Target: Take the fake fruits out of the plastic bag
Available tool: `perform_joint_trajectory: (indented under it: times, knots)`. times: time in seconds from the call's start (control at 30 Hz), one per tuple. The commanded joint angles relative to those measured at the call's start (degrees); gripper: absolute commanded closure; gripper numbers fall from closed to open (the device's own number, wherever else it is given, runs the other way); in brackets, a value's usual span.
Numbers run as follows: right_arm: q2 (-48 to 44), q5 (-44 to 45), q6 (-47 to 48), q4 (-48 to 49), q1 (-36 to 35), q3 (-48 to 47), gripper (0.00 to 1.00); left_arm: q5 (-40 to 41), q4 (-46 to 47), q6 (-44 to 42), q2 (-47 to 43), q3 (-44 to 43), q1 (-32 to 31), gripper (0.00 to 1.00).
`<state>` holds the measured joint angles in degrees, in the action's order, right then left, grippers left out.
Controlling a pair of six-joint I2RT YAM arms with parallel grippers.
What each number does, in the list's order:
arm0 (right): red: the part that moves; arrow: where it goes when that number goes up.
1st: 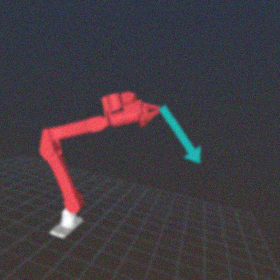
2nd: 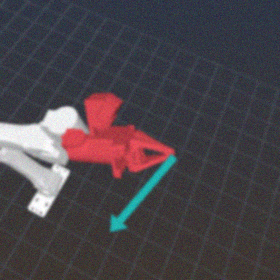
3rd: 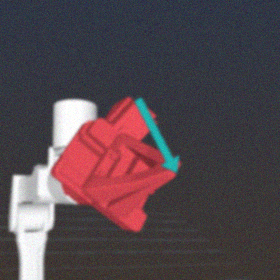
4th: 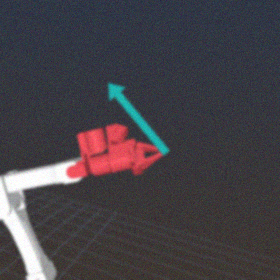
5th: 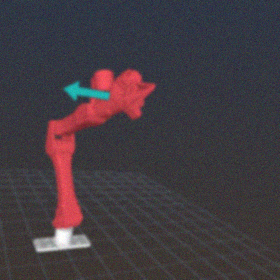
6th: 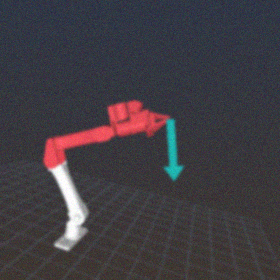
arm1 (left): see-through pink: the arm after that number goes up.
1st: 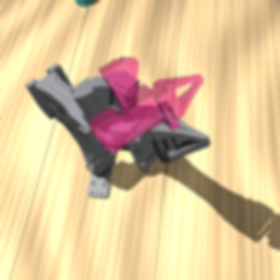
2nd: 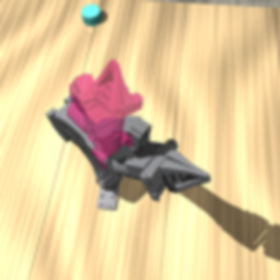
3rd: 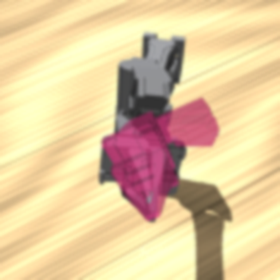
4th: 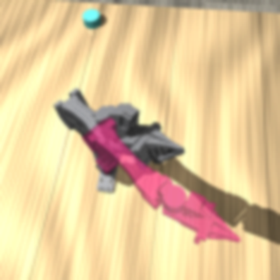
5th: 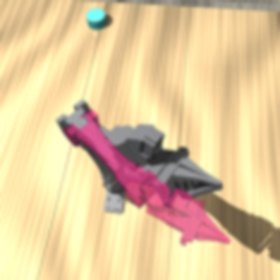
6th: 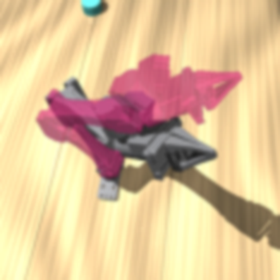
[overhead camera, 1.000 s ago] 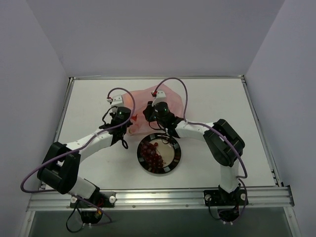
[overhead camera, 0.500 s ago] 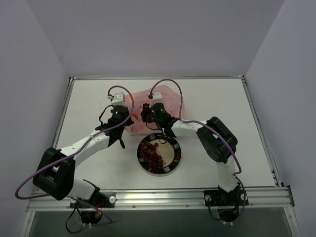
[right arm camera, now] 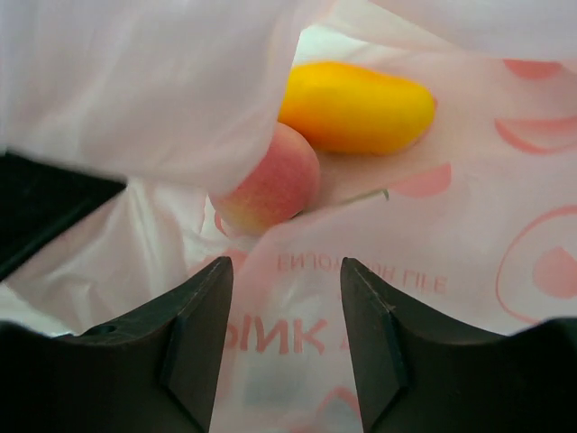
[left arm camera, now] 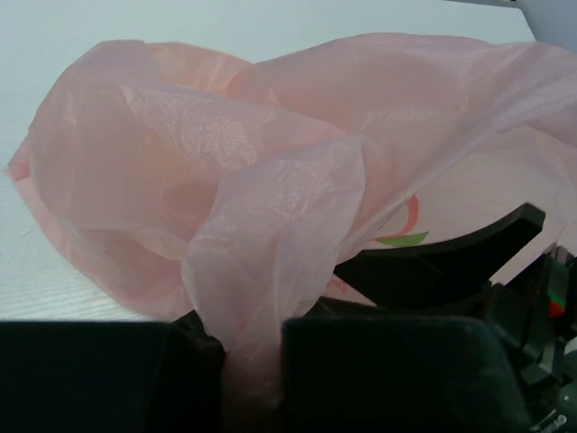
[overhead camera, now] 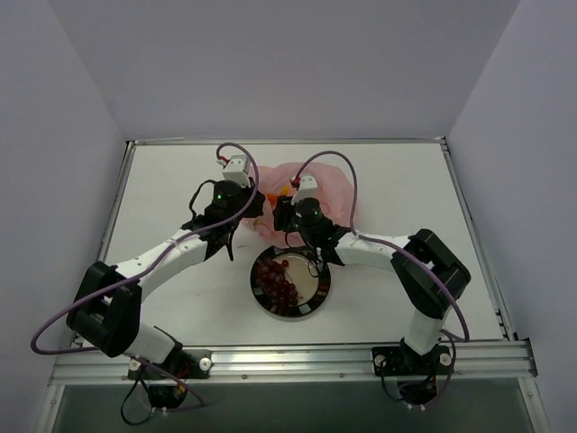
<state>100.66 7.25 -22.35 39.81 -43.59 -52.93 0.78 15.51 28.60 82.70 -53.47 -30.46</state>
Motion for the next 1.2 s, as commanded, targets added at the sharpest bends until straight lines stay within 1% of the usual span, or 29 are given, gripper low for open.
perform_joint_trajectory:
  times: [0.0,0.03,0.13,0.27,0.33,0.37,0.4,0.47,0.5,0.6,0.7,0.8,0.87,0.9,0.93,0.97,1.03,1.07,1.13,1.17]
  knots:
    - [-1.17,3.21,0.72,2.03,0.0,-2.17,0.52,-1.84,1.81,-0.74,-4.47,1.61,0.57,0.98]
    - [-0.65,3.21,1.08,1.59,0.17,-3.83,0.51,-0.44,1.2,-0.13,-5.26,3.97,0.66,0.98]
    - [2.86,6.37,2.48,2.45,0.44,-7.09,0.5,2.99,0.23,0.75,-8.07,7.32,1.19,0.98]
    - [10.15,3.75,2.66,2.47,1.49,-12.27,0.48,5.11,-0.21,2.25,-10.97,13.03,1.37,0.98]
    - [11.74,1.64,2.75,1.06,1.49,-14.39,0.45,6.42,-0.04,3.3,-11.68,14.97,1.45,0.98]
    - [12.45,1.54,2.75,1.4,1.23,-14.92,0.43,7.65,-0.04,3.48,-12.12,15.85,1.63,0.98]
    - [12.89,1.46,3.01,1.5,1.06,-15.36,0.33,7.84,0.05,3.57,-12.03,16.99,1.72,0.98]
    - [14.9,1.54,4.06,-0.16,1.23,-18.68,0.26,7.58,0.31,3.48,-11.68,17.44,1.98,0.98]
    - [15.61,2.67,6.07,-2.44,1.49,-19.92,0.25,7.4,0.92,3.48,-11.51,17.35,1.98,0.98]
    - [16.5,2.42,11.34,-3.77,2.11,-22.12,0.25,6.78,1.72,2.87,-11.5,16.39,1.98,0.98]
    - [17.46,0.23,13.82,-7.71,2.98,-25.63,0.23,7.66,2.07,2.78,-11.68,15.51,2.07,0.98]
    - [20.0,2.16,15.84,-10.71,3.43,-28.63,0.2,7.14,2.86,3.21,-10.45,14.72,2.07,0.98]
    - [20.89,1.38,16.11,-10.72,3.51,-29.69,0.21,6.78,3.39,3.39,-9.66,13.84,2.07,0.98]
    - [20.98,-0.02,15.93,-10.2,3.52,-29.69,0.28,6.7,3.65,3.48,-9.48,13.66,2.07,0.98]
    - [20.98,-1.69,15.85,-9.41,3.52,-29.43,0.3,6.78,3.74,3.57,-9.31,13.4,2.07,0.98]
    - [21.07,-5.36,15.67,-8.88,3.25,-29.43,0.31,6.78,3.83,3.74,-9.31,13.31,2.07,0.98]
    - [21.94,-9.07,15.49,-8.35,3.25,-30.47,0.3,7.05,4.0,3.74,-9.05,12.61,2.07,0.98]
    - [22.47,-10.57,15.15,-8.61,3.25,-31.0,0.28,7.05,4.0,3.74,-8.96,12.43,2.07,0.98]
    - [23.96,-10.67,15.05,-9.22,3.25,-32.93,0.23,7.22,4.27,3.74,-8.78,12.08,2.07,0.98]
    - [24.4,-10.76,15.14,-9.31,3.34,-33.55,0.15,7.31,4.44,3.83,-8.78,11.9,2.07,0.98]
